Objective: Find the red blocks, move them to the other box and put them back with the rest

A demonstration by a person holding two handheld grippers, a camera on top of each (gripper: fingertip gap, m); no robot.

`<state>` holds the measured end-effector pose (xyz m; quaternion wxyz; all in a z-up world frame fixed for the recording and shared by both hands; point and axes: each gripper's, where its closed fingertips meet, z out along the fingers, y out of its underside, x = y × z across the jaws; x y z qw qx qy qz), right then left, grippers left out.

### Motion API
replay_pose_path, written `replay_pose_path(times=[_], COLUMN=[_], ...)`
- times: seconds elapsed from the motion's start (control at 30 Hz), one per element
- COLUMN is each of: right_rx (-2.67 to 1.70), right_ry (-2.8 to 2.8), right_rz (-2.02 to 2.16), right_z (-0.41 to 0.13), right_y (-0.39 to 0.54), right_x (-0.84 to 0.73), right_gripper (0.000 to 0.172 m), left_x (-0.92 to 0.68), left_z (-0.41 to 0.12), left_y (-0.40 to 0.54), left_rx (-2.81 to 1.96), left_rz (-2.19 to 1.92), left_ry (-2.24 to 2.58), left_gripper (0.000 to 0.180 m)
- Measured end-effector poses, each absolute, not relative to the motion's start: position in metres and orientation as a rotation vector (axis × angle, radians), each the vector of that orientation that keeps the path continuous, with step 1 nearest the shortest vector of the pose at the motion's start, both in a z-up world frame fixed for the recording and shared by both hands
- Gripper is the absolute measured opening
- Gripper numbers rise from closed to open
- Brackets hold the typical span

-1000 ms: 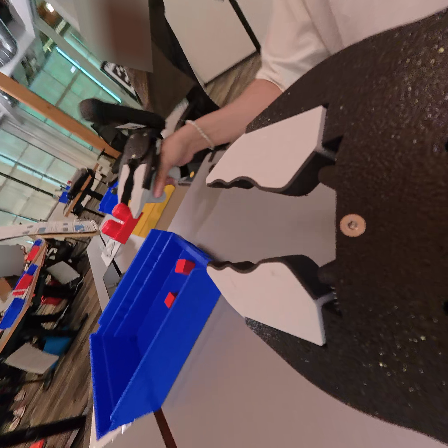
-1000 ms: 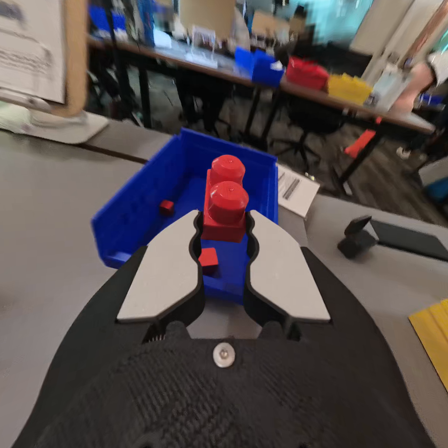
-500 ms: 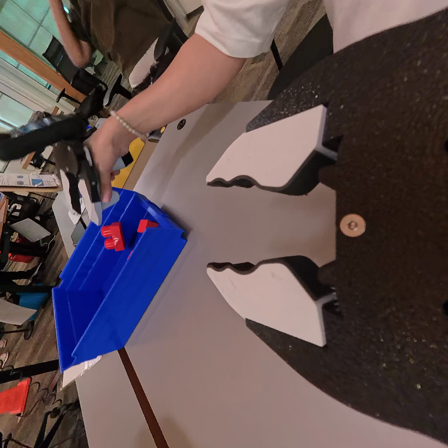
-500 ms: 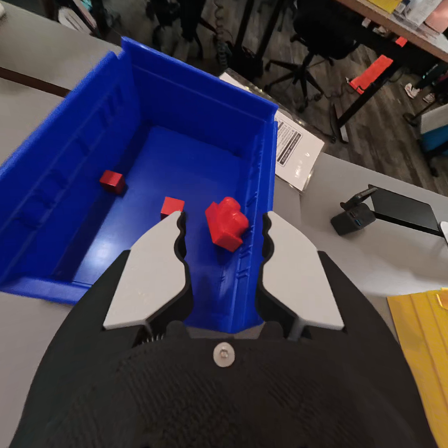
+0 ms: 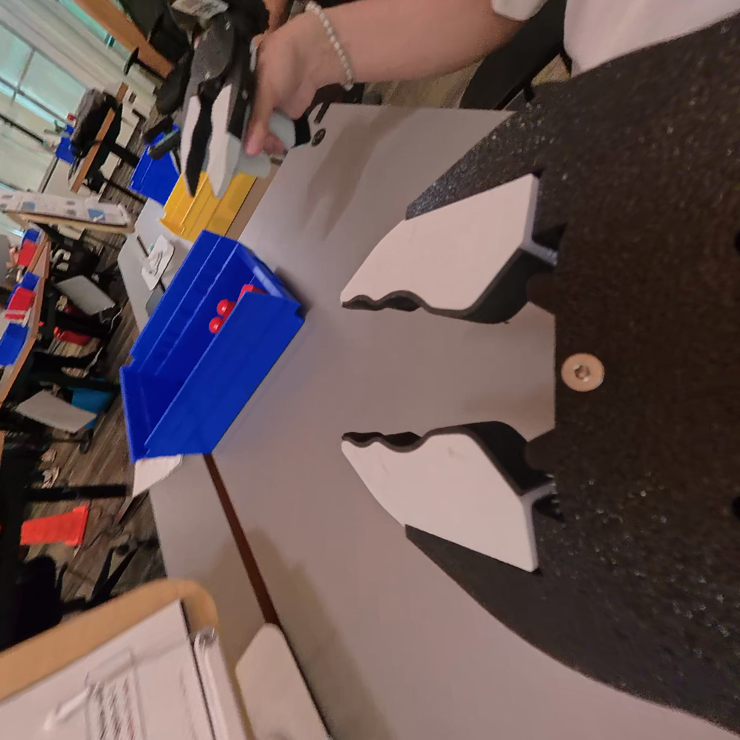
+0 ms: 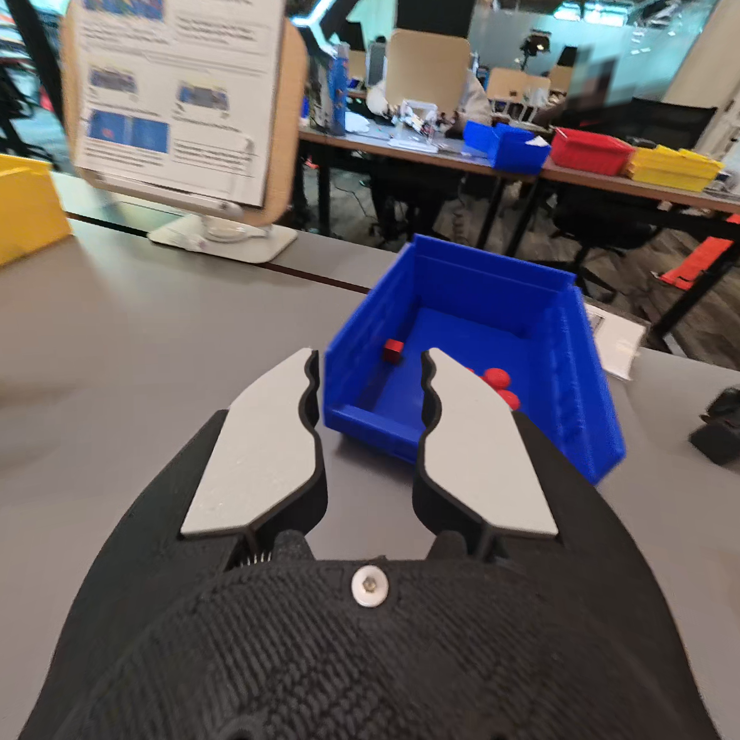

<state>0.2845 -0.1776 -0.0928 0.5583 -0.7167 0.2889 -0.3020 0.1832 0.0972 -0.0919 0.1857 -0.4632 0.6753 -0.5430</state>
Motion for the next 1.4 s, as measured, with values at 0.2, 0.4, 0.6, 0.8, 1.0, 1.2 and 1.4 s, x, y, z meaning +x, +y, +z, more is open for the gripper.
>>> replay_pose_path(times=[0.2, 0.4, 0.6, 0.8, 1.0, 1.2, 1.4], right_rx=[-1.653, -1.681, -1.679, -1.686, -1.753, -1.756, -1.768], right_ry=[0.591, 0.551, 0.496, 0.472, 0.467, 0.478, 0.477], right_rz=[-0.697, -0.702, -0.658, -0.625, -0.628, -0.667, -0.655], right_z=[-0.091, -0.095, -0.089, -0.088, -0.099, -0.093, -0.094], right_y=[-0.147, -0.138, -0.121, -0.104, -0.099, -0.095, -0.082], right_x=[0.253, 0.25, 0.246, 0.244, 0.232, 0.224, 0.219], right_gripper=[0.05, 0.05, 0.049, 0.049, 0.05, 0.05, 0.05], left_x=[0.162, 0.116, 0.102, 0.102, 0.104, 0.108, 0.106], left_z=[-0.071, -0.088, -0.142, -0.203, -0.219, -0.225, -0.238], left_y=[0.209, 0.345, 0.385, 0.399, 0.391, 0.381, 0.379], left_rx=[-1.437, -1.601, -1.442, -1.251, -1.183, -1.05, -0.902], left_rz=[-1.229, -0.641, -0.436, -0.199, -0.275, -0.35, -0.248], left_ry=[1.679, 1.722, 2.151, 2.5, 2.608, 2.597, 2.603], left_gripper=[0.056, 0.052, 0.052, 0.055, 0.066, 0.075, 0.076])
